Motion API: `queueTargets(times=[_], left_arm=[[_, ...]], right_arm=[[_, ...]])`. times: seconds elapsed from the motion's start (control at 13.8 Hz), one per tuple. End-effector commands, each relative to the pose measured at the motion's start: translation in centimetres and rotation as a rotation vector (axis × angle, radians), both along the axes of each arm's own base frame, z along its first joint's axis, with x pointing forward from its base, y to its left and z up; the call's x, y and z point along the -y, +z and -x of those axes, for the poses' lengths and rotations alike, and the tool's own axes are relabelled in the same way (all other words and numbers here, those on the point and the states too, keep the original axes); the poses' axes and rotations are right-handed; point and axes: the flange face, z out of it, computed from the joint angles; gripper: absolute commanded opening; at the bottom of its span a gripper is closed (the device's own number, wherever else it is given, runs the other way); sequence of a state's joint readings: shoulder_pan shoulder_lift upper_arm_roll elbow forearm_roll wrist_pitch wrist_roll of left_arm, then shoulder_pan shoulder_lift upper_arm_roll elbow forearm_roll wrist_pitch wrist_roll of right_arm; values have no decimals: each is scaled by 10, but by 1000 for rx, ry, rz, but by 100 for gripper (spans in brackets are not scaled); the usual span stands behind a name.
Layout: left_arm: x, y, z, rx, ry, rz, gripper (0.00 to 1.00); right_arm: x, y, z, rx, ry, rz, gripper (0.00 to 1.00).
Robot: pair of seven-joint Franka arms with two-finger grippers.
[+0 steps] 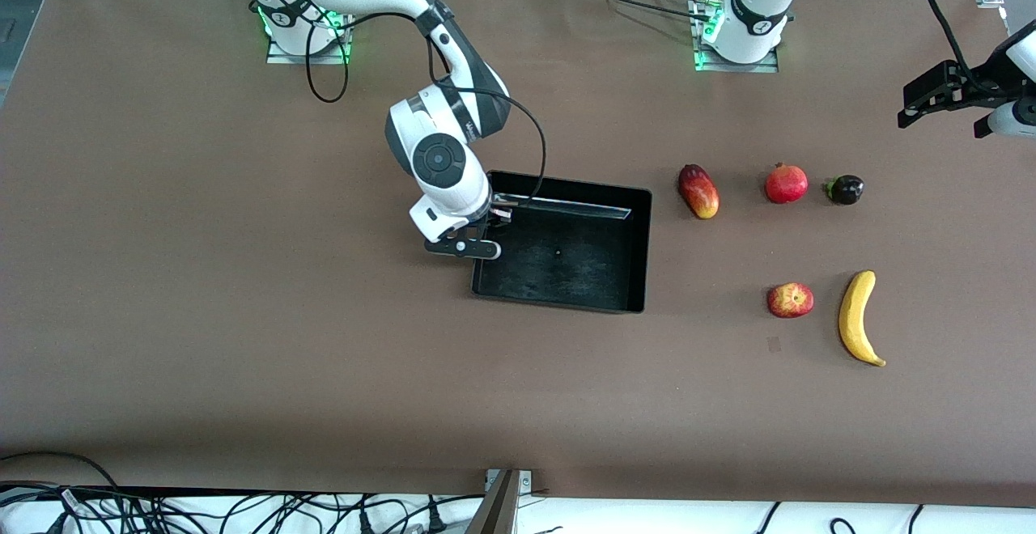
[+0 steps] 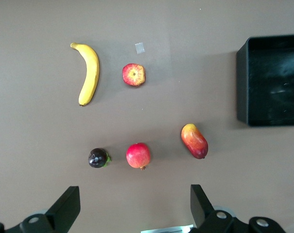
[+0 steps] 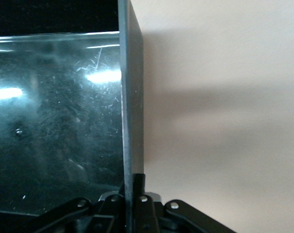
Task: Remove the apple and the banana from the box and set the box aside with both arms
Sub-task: 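Grasp the rim of the black tray with the right gripper, then drag the black tray across the table away from the fruits with the right gripper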
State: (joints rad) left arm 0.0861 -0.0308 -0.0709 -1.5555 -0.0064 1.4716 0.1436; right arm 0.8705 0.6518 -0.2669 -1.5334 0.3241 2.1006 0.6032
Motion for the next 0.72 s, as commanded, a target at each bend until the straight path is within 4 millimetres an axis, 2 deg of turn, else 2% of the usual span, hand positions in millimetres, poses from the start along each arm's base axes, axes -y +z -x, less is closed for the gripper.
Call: queueTargets(times=[0.0, 0.14, 0.43, 0.51, 0.65], left_arm=[[-1, -1, 4, 10, -7, -22, 100], [-2, -4, 1, 4, -6, -23, 100], [-6, -3, 2, 5, 0, -21, 100], [-6, -4, 1, 5, 0, -20, 100], [-6, -4, 1, 5, -1, -20, 100]], right_arm=[[70, 63, -20, -1, -4, 5, 0], [126, 90, -31, 18, -18, -6, 0], [237, 115, -40, 1, -25, -14, 0], [270, 117, -40, -13, 11, -19, 0], [344, 107, -35, -34, 61, -27, 0]])
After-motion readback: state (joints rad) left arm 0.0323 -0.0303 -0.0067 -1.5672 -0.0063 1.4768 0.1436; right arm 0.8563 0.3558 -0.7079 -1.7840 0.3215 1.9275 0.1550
